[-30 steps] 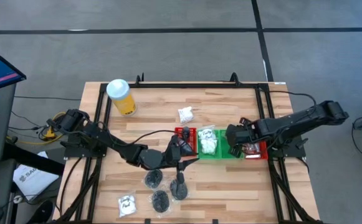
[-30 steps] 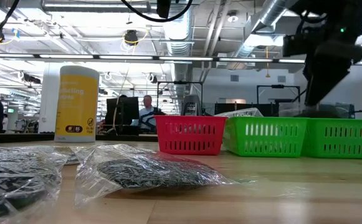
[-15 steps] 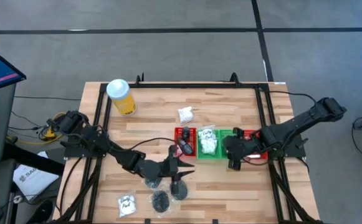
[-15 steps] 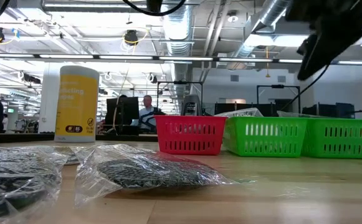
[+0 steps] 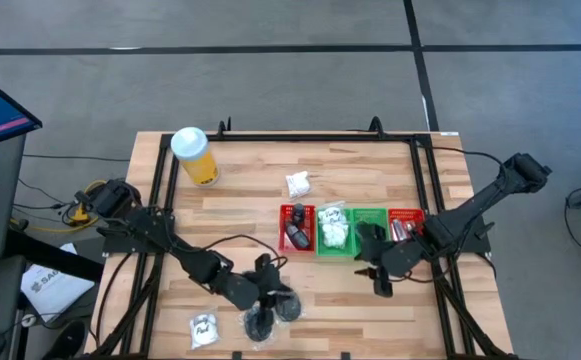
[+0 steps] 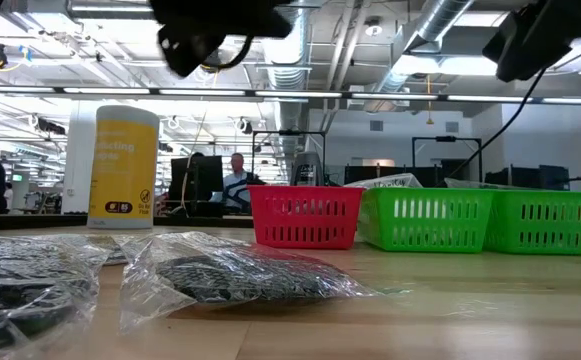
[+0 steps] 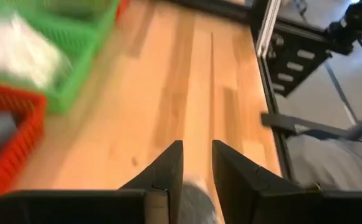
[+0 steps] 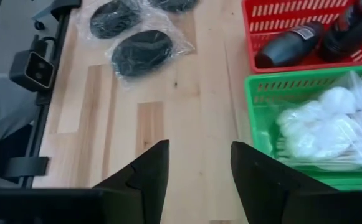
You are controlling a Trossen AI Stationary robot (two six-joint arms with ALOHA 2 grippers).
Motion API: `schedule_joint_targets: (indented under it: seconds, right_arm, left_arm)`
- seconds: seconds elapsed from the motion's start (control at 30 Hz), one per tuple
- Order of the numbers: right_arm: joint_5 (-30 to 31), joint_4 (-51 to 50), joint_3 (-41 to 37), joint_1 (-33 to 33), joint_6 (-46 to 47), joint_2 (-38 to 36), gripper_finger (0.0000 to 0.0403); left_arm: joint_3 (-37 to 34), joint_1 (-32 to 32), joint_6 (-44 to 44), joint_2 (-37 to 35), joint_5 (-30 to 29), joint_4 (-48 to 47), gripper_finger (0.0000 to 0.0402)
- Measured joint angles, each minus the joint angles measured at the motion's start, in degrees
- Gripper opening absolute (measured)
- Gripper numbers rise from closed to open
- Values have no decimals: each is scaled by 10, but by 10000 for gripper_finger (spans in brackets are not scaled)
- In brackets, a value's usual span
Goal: Pick & Place Travel size toiletries
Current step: Put the black hairbrush into the right green bin
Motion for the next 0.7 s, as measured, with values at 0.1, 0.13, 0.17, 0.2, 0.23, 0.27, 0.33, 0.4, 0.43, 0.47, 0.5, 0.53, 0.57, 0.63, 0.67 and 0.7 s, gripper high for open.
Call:
schedule_joint_targets:
  seconds: [0.1,0.13,0.17,0.2,0.23,0.27,0.33,0.4,0.43,0.47,0.5,0.53,0.57,0.63,0.67,0.7]
  right_arm:
    - [0,6,0,3,0,0,158]
    - [0,6,0,3,0,0,157]
    - [0,5,0,3,0,0,156]
    - [0,6,0,3,0,0,155]
    - [0,5,0,3,0,0,154]
    - [0,5,0,3,0,0,153]
    - [0,5,0,3,0,0,152]
    - [0,5,0,3,0,0,150]
    - [0,5,0,3,-2,0,149]
    - [0,5,0,3,-2,0,149]
    - [0,5,0,3,-2,0,148]
    - [0,5,0,3,-2,0,147]
    - [0,5,0,3,-2,0,146]
    - [0,5,0,3,-3,0,145]
    - [0,5,0,3,-4,0,144]
    - [0,5,0,3,-6,0,144]
  left_arm:
    - [-16,0,-47,0,35,-1,77]
    - [-22,1,-64,0,45,-2,77]
    - [-30,1,-80,0,53,-1,77]
    - [-38,2,-99,0,61,-1,77]
    - [-46,2,-115,0,67,-1,77]
    - [-55,2,-130,0,71,-2,77]
    - [-72,2,-146,0,71,-3,77]
    - [-87,6,-164,0,71,-3,77]
    - [-93,9,-174,0,72,-2,77]
    - [-99,12,-185,0,73,-2,77]
    - [-105,16,-197,0,75,-1,77]
    - [-110,20,-207,0,78,-1,77]
    - [-116,24,-216,0,85,-1,77]
    - [-122,30,-226,0,94,-1,77]
    - [-124,33,-231,0,99,0,77]
    - [-126,35,-233,0,101,1,77]
